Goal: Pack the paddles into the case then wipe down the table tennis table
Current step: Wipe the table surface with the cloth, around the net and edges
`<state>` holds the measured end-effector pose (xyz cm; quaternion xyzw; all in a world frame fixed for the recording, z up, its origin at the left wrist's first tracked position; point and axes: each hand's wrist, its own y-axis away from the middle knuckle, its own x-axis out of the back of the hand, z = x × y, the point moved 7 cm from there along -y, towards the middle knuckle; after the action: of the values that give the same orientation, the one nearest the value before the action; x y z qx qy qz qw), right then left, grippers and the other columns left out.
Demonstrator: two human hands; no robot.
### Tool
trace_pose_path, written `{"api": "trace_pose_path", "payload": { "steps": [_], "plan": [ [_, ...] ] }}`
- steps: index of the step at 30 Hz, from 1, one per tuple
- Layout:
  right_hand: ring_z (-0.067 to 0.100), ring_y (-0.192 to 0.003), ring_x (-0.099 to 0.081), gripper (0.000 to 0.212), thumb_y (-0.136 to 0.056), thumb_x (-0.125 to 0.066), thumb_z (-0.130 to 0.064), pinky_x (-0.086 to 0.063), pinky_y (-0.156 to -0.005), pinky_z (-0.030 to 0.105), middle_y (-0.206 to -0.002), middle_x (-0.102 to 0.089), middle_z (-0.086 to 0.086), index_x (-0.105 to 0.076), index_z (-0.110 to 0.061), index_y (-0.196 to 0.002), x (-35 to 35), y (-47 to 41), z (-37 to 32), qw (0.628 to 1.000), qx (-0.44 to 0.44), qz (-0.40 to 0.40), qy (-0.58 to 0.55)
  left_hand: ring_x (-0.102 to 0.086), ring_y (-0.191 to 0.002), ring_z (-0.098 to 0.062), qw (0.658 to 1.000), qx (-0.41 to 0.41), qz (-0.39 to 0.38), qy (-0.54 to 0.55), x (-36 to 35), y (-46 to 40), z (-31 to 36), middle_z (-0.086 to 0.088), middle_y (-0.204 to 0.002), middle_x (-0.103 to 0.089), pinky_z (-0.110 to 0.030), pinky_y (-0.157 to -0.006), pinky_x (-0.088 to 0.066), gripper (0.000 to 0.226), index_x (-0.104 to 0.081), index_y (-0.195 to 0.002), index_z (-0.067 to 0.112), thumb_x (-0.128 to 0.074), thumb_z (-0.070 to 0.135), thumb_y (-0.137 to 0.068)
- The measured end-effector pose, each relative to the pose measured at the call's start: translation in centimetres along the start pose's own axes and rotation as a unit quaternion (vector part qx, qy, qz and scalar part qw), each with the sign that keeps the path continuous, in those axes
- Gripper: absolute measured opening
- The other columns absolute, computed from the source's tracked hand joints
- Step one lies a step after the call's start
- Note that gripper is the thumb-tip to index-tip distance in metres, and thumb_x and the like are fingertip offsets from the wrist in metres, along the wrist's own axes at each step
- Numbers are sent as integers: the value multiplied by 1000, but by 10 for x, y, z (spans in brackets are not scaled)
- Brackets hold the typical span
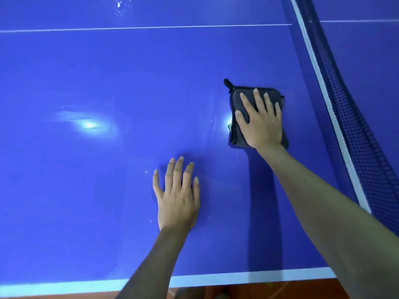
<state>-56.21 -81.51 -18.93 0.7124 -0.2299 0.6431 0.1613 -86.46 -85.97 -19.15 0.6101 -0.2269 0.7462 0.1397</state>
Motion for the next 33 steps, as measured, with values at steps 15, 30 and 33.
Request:
{"api": "trace_pose_path", "payload": {
  "steps": [15, 30, 33],
  "plan": [
    [34, -160, -19, 60, -108, -34, -57, -17, -126, 59, -173, -22, 3, -31, -36, -164, 9, 280, -79, 999, 39, -22, 16, -39, -148, -24, 992, -98, 54, 50, 44, 11, -1, -3, -151, -52, -55, -122, -24, 36, -53, -140, 16, -43, 26, -107],
    [36, -160, -17, 64, -103, -34, -59, -13, -126, 62, -174, -19, 4, -28, -40, -164, -4, 206, -124, 999, 29, -7, 22, -32, -153, -25, 1000, -17, 14, -1, 30, 6, -125, -8, -160, -40, -56, -125, -18, 42, -46, -145, 13, -30, 31, -110],
    [36, -159, -20, 63, -103, -33, -58, -15, -125, 62, -173, -23, 4, -32, -39, -163, -9, 143, -133, 1000, 17, 10, 13, -31, -153, -26, 1000, -27, 9, -10, 29, 7, -125, -8, -161, -39, -58, -124, -20, 43, -47, -146, 12, -32, 31, -110]
  ]
}}
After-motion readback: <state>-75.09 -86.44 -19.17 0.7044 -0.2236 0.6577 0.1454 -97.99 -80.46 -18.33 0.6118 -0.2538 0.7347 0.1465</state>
